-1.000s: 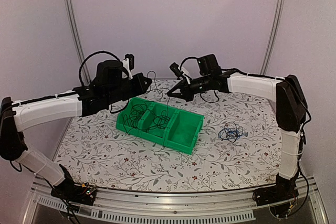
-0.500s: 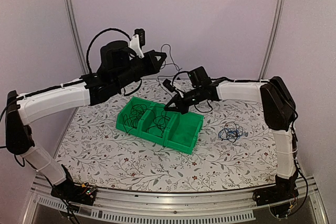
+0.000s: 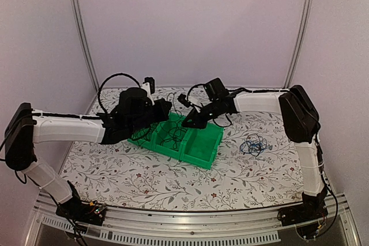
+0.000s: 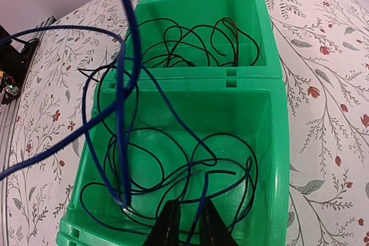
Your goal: Untangle the cables
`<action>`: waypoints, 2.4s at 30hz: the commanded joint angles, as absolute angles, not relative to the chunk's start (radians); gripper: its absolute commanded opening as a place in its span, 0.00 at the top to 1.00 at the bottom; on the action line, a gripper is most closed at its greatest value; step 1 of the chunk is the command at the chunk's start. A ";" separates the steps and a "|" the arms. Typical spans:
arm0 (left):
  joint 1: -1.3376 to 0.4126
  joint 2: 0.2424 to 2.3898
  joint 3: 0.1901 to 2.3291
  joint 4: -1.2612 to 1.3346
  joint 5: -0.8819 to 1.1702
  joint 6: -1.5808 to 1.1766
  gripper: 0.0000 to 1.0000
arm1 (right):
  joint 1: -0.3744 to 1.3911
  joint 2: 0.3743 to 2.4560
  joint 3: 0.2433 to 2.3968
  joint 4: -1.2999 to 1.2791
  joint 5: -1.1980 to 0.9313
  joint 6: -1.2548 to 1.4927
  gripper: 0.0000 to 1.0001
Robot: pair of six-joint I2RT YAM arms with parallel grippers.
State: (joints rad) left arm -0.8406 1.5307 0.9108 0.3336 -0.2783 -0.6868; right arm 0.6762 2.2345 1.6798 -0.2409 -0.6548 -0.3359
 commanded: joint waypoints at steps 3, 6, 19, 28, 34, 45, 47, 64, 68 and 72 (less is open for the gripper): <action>-0.848 1.554 0.919 0.360 -0.335 -0.736 1.00 | 0.681 2.230 1.738 -0.358 -0.608 -0.405 0.77; -0.848 1.601 0.958 0.321 -0.314 -0.714 1.00 | 0.676 2.169 1.705 -0.374 -0.597 -0.429 0.65; -0.885 1.856 1.191 0.060 -0.308 -0.640 1.00 | 0.486 1.768 1.396 -0.482 -0.534 -0.523 0.44; -0.905 2.019 1.342 -0.175 -0.309 -0.700 1.00 | 0.205 1.564 1.145 -0.539 -0.414 -0.531 0.56; -0.908 2.030 1.371 -0.204 -0.266 -0.691 0.98 | 0.150 1.593 1.075 -0.599 -0.375 -0.645 0.53; -0.944 1.833 1.370 -0.206 -0.342 -0.636 0.52 | 0.151 1.788 1.158 -0.569 -0.331 -0.686 0.52; -0.949 1.801 1.362 -0.208 -0.347 -0.641 0.50 | 0.151 1.820 1.177 -0.575 -0.344 -0.700 0.52; -0.958 1.718 1.373 -0.166 -0.355 -0.608 0.48 | 0.152 1.923 1.245 -0.679 -0.503 -0.758 0.78; -0.957 1.723 1.377 -0.144 -0.335 -0.596 0.48 | 0.150 1.924 1.259 -0.715 -0.524 -0.769 0.98; -0.957 1.722 1.373 -0.124 -0.316 -0.579 0.48 | 0.150 1.855 1.302 -0.769 -0.566 -0.772 1.00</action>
State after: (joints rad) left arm -0.9489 1.7271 1.3548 -0.1692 -0.3416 -0.6125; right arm 0.1493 1.9163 1.2396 -0.7055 -0.5030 -0.7601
